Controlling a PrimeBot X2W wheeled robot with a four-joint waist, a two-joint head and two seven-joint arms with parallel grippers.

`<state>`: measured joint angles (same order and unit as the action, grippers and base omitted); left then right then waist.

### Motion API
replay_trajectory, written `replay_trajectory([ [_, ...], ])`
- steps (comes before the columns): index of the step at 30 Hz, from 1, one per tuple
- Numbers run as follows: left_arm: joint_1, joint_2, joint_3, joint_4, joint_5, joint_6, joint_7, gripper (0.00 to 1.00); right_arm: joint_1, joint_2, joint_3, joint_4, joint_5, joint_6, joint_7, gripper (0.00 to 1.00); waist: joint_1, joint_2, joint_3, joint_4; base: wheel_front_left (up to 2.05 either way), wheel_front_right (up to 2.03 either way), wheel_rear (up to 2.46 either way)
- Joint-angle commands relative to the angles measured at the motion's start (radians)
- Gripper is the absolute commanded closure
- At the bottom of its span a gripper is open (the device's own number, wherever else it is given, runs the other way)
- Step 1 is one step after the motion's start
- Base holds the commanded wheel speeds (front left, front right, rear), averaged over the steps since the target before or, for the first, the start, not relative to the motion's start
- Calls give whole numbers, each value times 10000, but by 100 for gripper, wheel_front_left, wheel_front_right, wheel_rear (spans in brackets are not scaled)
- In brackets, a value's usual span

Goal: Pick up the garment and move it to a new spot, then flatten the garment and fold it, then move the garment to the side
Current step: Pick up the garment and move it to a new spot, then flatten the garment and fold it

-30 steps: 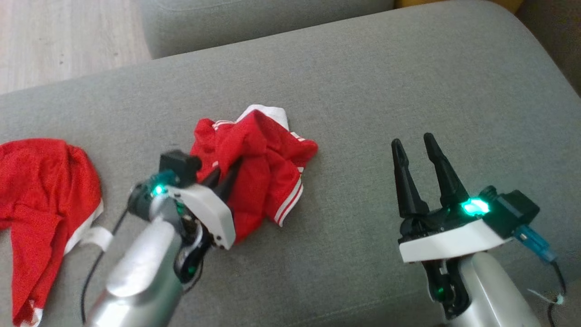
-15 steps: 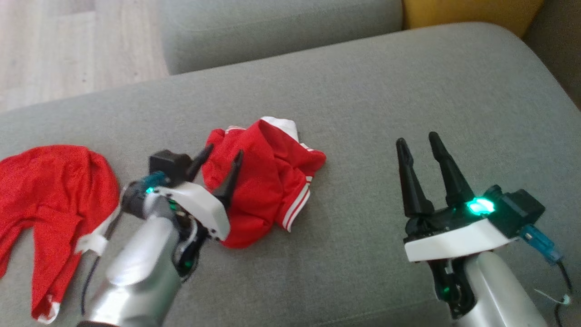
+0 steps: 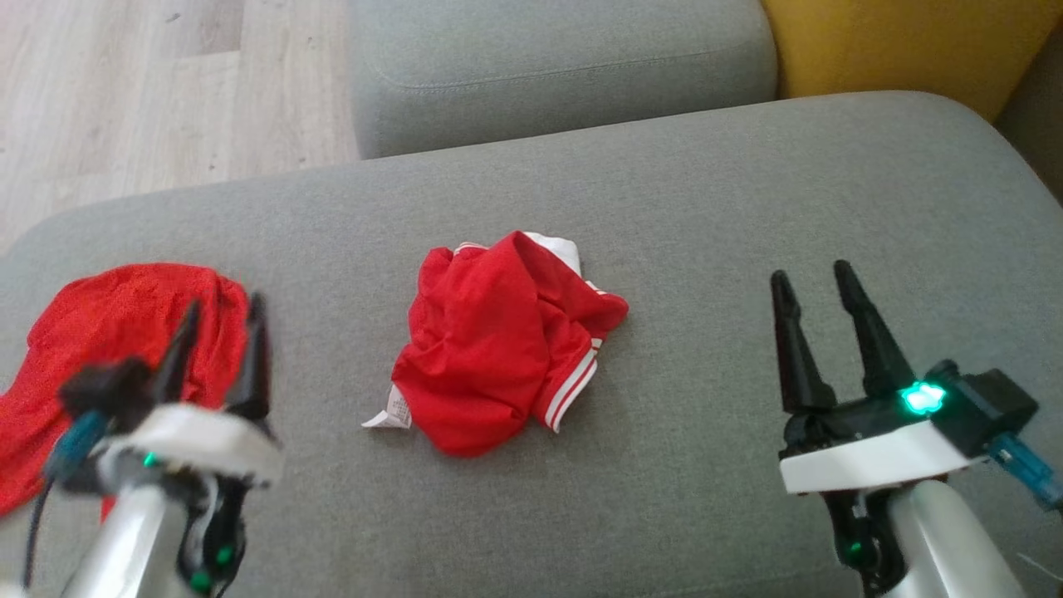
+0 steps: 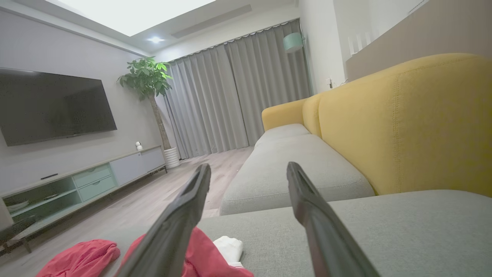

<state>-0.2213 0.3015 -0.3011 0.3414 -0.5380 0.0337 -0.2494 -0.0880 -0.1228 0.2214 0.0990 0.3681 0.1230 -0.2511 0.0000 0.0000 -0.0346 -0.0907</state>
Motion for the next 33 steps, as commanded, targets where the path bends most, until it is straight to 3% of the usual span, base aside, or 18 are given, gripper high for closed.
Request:
replay_trajectory([
  [1, 174, 221, 993, -1104, 300, 204, -118, 0, -104, 50, 1, -330, -90, 77, -107, 0, 0, 0, 13, 52, 0, 0, 0],
  [12, 2328, -925, 1857, -3053, 1888, 202, -122, 0, 347, 84, -250, -138, -195, 77, -107, 0, 0, 0, -47, 201, 0, 0, 0],
  [33, 2419, -1857, 2899, -2837, 2441, -452, -123, 0, 232, 71, -154, 318, -361, 77, -107, 0, 0, 0, -54, 223, 0, 0, 0],
])
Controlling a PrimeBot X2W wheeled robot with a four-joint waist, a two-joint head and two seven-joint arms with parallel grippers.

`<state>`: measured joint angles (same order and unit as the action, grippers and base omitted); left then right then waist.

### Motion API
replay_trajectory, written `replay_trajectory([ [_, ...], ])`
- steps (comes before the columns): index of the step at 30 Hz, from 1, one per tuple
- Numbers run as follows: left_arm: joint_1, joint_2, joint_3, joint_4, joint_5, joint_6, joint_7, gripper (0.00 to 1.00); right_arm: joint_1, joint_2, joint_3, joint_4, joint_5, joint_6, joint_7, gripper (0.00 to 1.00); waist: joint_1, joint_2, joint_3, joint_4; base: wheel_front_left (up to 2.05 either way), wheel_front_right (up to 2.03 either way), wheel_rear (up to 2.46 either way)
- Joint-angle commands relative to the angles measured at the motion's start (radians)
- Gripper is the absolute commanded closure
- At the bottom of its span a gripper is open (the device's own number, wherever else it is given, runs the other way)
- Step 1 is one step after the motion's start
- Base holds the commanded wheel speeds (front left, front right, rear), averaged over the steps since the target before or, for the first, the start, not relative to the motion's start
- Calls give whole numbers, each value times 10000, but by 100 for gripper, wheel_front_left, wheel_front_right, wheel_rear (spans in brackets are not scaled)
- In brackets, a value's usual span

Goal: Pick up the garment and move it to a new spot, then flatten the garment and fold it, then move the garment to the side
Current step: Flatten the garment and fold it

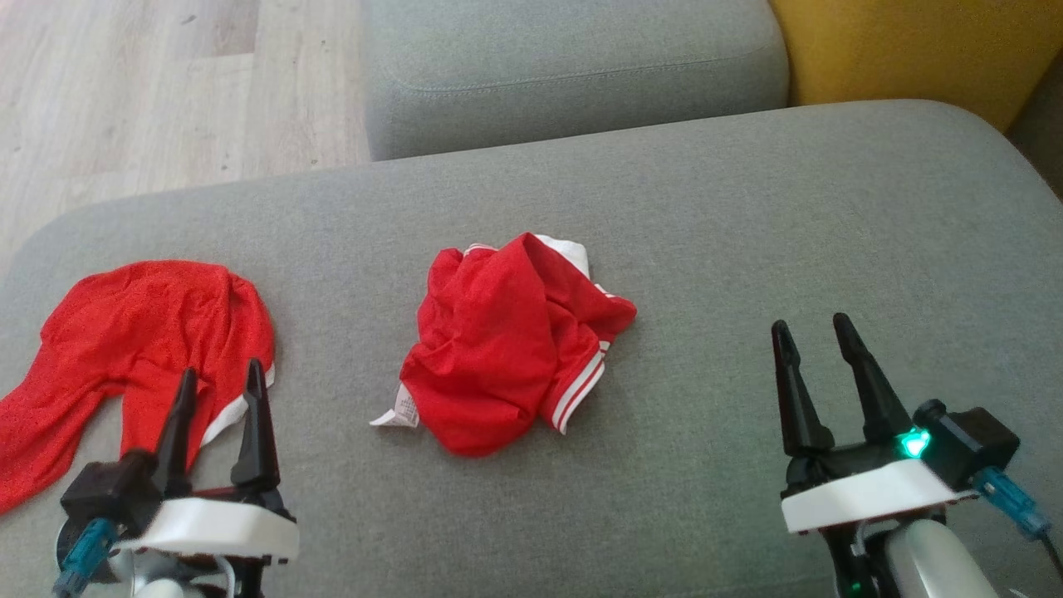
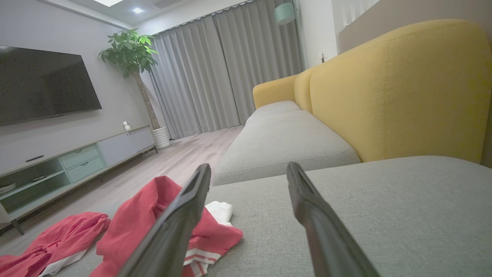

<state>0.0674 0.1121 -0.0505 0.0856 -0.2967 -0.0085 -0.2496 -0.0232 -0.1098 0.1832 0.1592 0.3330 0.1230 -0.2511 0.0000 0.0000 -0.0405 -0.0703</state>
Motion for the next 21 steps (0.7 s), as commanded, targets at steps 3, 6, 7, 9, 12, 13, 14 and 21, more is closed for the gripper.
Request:
replay_trajectory([
  [3, -491, -21, 483, -206, 60, -118, -122, 0, -452, -77, 387, -199, 95, 77, -107, 0, 0, 0, 0, 97, 0, 0, 0],
  [6, -508, -91, 537, -148, 84, -188, -122, 0, -557, -181, 847, -99, 457, 77, -101, 0, 0, 0, 12, 222, 0, 0, 0],
  [7, -517, -118, 552, -146, 87, -207, -122, 0, -654, -237, 1040, -70, 594, 77, -54, 0, 0, 0, 30, 269, 0, 0, 0],
  [9, -551, -163, 535, -129, 109, -276, -122, 0, -916, -339, 1419, 40, 944, 77, 235, 0, 0, 0, 58, 406, 0, 0, 0],
  [12, -601, -241, 514, -89, 135, -327, -122, 0, -1436, -404, 1866, 379, 1672, 77, 1047, 0, 0, 0, 98, 710, 0, 0, 0],
  [13, -601, -241, 514, -89, 135, -327, -122, 0, -1436, -404, 1866, 379, 1672, 77, 1047, 0, 0, 0, 98, 710, 0, 0, 0],
  [14, -614, -267, 507, -72, 136, -341, -122, 0, -1629, -420, 1966, 549, 1901, 77, 1381, 0, 0, 0, 119, 833, 0, 0, 0],
  [21, -701, -393, 472, 92, 146, -453, -122, 0, -3142, -781, 2690, 2128, 3436, 77, 3622, 0, 0, 0, 341, 1628, 0, 0, 0],
])
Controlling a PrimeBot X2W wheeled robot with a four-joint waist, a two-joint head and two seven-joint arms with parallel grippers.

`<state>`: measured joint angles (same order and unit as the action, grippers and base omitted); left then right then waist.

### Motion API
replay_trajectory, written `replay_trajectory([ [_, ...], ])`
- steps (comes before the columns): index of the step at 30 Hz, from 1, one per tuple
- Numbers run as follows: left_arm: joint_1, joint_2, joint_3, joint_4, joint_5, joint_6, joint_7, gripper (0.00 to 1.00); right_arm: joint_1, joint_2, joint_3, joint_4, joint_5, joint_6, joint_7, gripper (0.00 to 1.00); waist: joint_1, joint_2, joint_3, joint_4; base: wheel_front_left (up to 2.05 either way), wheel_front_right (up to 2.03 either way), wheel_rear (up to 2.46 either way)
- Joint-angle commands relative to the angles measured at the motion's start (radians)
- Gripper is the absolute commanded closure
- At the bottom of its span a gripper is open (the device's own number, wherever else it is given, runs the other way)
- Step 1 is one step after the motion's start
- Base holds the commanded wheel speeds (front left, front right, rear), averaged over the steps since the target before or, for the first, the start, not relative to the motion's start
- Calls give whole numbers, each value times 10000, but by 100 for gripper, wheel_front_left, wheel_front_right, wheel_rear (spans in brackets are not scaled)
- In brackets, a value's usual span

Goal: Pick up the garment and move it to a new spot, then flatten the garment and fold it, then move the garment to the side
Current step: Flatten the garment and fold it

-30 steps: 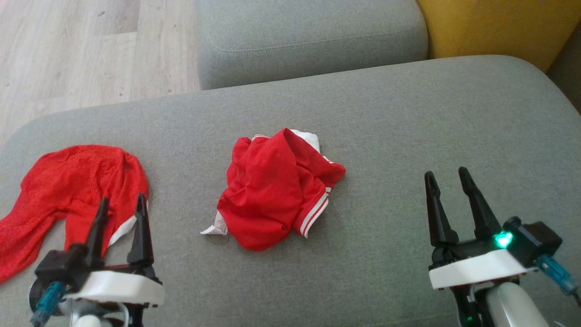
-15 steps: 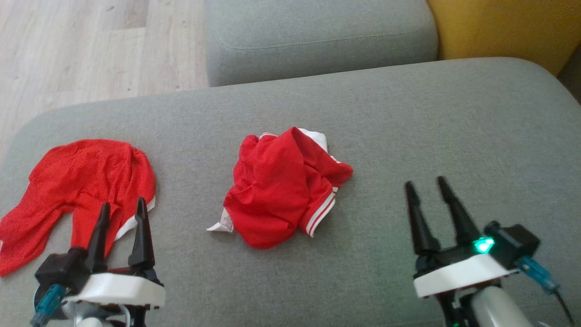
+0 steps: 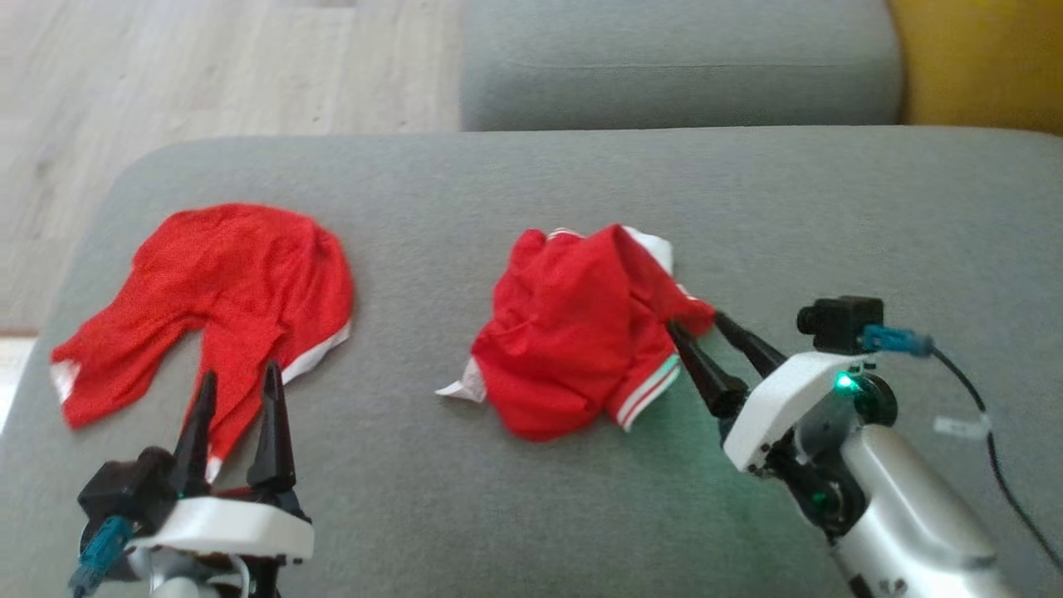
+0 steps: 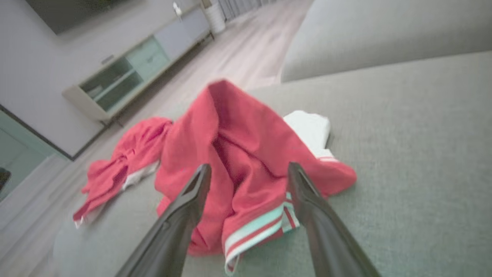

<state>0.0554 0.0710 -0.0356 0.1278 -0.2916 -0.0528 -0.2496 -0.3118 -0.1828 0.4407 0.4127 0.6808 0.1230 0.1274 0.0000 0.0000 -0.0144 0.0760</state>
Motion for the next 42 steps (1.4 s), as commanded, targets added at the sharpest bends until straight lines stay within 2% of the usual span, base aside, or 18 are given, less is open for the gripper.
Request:
replay_trajectory([
  [1, -637, -8, 343, -307, 94, -25, -122, 0, -560, -182, 222, 167, 180, 77, 538, 0, 0, 0, 164, 404, 0, 0, 0],
  [6, -751, -65, 341, -241, 99, -94, -122, 0, -1021, -72, -39, 1625, 718, 77, 1893, 0, 0, 0, 328, 882, 0, 0, 0],
  [12, -827, -106, 418, -140, 118, -165, -122, 0, -1222, 295, -172, 2198, 1419, 77, 2228, 0, 0, 0, 469, 1183, 0, 0, 0],
  [13, -842, -111, 428, -131, 127, -172, -122, 0, -1243, 289, -151, 2223, 1496, 77, 2195, 4, 0, 0, 487, 1202, 0, 0, 0],
  [15, -869, -123, 453, -113, 135, -185, -122, 0, -1282, 252, -69, 2201, 1620, 77, 2044, 78, 0, 0, 498, 1216, 0, 0, 0],
  [16, -876, -127, 477, -97, 138, -190, -122, 0, -1290, 227, -5, 2181, 1672, 77, 1966, 100, 0, 0, 496, 1207, 0, 0, 0],
  [23, -853, -151, 564, 23, 182, -270, -122, 0, -1521, -366, 103, 1514, 1732, 77, 1062, 100, 0, 0, 304, 944, 0, 0, 0],
  [32, -907, -180, 445, 10, 145, -397, -122, 0, -2219, -2390, -764, 1013, 945, 77, 992, 100, 0, 0, 632, 831, 0, 0, 0],
  [36, -1082, -187, 394, 49, 149, -442, -122, 0, -2588, -3162, -1265, 1444, 221, 77, 917, 100, 0, 0, 997, 937, 0, 0, 0],
  [42, -1334, -193, 299, 160, 165, -516, -122, 0, -2886, -3543, -1638, 2702, -874, 77, 899, 100, 0, 0, 1276, 1091, 0, 0, 0],
])
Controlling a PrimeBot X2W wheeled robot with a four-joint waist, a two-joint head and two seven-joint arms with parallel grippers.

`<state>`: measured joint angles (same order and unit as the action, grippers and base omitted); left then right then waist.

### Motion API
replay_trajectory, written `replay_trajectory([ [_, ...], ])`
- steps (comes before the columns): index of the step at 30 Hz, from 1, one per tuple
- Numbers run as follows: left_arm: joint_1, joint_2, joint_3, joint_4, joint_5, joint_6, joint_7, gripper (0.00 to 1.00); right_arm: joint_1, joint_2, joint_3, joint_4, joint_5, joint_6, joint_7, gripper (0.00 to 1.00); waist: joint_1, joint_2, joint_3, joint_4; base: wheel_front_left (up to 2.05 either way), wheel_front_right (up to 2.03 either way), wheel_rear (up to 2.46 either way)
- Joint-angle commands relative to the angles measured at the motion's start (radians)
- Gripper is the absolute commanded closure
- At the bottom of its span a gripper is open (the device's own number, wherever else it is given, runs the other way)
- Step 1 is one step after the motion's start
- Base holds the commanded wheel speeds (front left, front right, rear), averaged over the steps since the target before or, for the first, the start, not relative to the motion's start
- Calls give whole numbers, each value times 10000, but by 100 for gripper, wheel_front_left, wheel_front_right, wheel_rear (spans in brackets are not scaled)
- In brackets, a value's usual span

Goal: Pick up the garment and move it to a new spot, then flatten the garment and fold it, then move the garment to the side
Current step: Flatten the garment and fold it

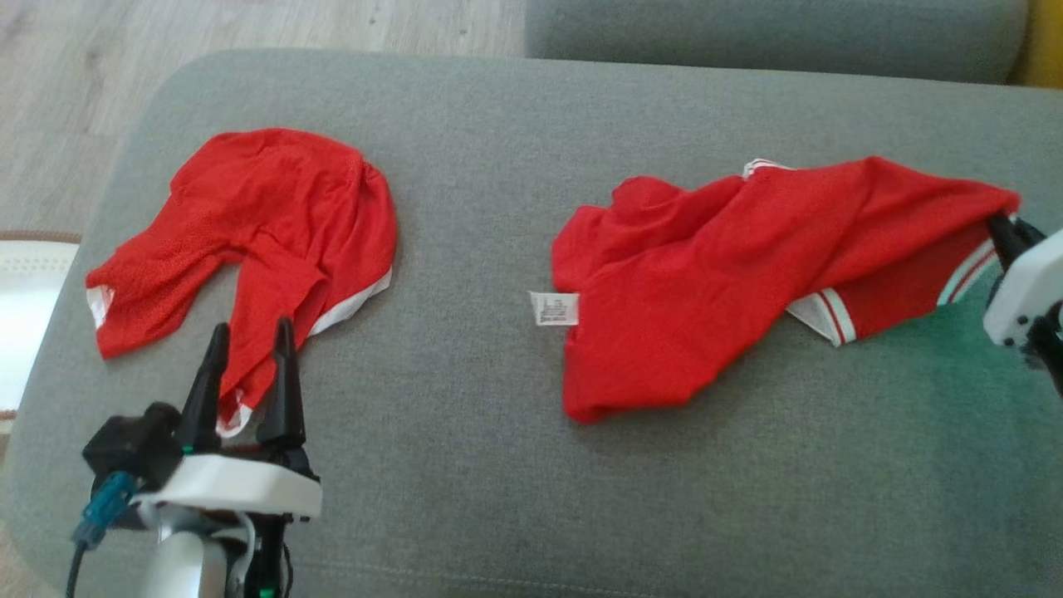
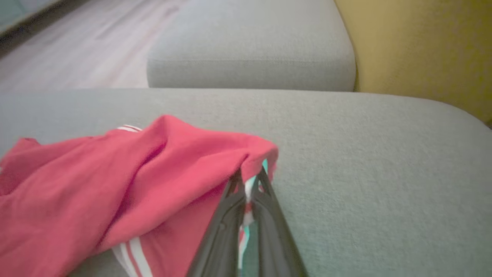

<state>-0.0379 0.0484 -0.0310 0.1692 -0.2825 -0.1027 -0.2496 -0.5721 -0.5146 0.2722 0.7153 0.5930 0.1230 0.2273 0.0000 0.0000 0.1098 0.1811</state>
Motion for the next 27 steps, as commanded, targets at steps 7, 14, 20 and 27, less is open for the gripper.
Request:
replay_trajectory([
  [7, -439, 29, 344, -81, 131, -69, -122, 0, -640, 453, -422, 831, -1035, 77, -880, 0, 0, 0, -265, -191, 0, 0, 0],
  [14, -119, 27, 491, -78, 219, -101, -122, 0, 65, 1278, -317, -983, -1154, 77, -2136, 0, 0, 0, -976, -803, 0, 0, 0],
  [20, 104, 26, 505, -259, 235, -111, -122, 0, 1800, 1834, -392, -3301, -1471, 77, -2945, 0, 0, 0, -1286, -1166, 0, 0, 0],
  [27, 207, 57, -124, -249, 114, -205, -122, 0, 3802, 2596, -761, -4945, -2009, 77, -3736, 0, 0, 0, -1191, -1519, 0, 0, 0],
])
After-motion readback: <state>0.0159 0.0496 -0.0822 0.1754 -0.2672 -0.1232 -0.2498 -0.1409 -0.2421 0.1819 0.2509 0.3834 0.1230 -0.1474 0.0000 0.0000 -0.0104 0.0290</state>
